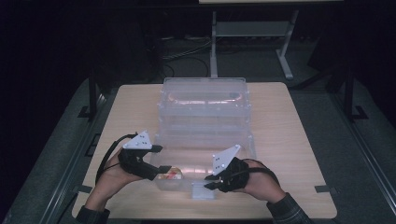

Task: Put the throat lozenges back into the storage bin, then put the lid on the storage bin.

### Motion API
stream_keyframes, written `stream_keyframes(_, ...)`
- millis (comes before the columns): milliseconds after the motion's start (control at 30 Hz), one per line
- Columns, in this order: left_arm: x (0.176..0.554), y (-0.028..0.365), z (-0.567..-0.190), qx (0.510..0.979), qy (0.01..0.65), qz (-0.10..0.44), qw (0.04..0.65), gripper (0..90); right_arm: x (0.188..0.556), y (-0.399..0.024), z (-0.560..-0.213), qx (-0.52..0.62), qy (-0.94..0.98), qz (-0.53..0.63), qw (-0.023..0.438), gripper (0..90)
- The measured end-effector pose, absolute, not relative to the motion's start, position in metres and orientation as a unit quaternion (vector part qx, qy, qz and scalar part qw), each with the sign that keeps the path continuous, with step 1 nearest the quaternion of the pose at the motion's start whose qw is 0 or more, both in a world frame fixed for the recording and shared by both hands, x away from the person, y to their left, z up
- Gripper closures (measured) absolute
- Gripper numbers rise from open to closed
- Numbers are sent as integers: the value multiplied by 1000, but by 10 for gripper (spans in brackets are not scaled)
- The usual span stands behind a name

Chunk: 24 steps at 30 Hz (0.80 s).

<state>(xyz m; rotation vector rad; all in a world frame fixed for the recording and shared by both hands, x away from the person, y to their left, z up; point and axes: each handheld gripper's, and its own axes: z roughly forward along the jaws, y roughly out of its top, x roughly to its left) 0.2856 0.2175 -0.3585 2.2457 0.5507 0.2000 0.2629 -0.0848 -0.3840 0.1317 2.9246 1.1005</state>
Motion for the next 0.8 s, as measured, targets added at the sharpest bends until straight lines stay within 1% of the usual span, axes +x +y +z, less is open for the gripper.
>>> stream_keyframes(600, 295, 221, -343, 882, 215, 86, 412, 245, 264, -85, -384, 39, 935, 353, 7, 755)
stream_keyframes(800, 307, 224, -329, 876, 211, 90, 425, 301, 263, -85, -384, 41, 935, 353, 7, 755)
